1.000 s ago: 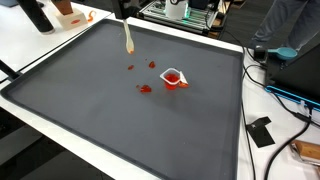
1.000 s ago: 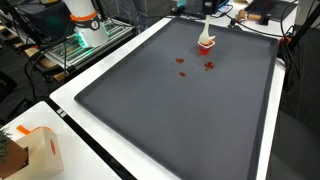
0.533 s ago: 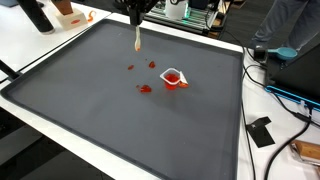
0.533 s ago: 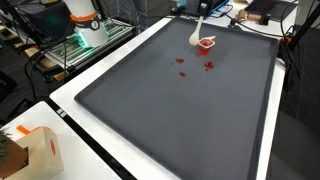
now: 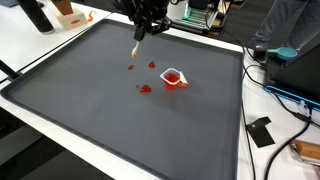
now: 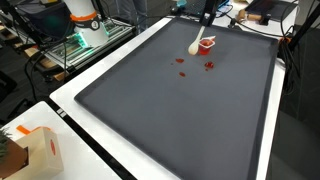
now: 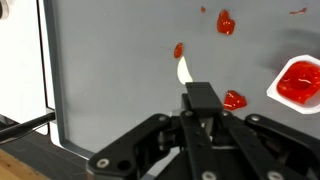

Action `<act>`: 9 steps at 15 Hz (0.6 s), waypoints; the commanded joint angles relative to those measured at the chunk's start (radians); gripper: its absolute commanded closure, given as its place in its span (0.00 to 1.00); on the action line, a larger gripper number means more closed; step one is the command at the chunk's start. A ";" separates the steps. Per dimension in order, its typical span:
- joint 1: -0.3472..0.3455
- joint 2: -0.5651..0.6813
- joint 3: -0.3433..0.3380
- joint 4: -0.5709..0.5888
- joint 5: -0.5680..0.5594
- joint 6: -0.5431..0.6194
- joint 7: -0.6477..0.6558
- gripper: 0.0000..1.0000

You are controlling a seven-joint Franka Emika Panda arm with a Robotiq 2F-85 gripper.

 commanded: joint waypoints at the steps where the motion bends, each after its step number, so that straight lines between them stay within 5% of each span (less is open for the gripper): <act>1: 0.059 0.069 -0.029 0.049 -0.124 -0.031 0.093 0.97; 9: 0.106 0.146 -0.041 0.058 -0.349 0.031 0.305 0.97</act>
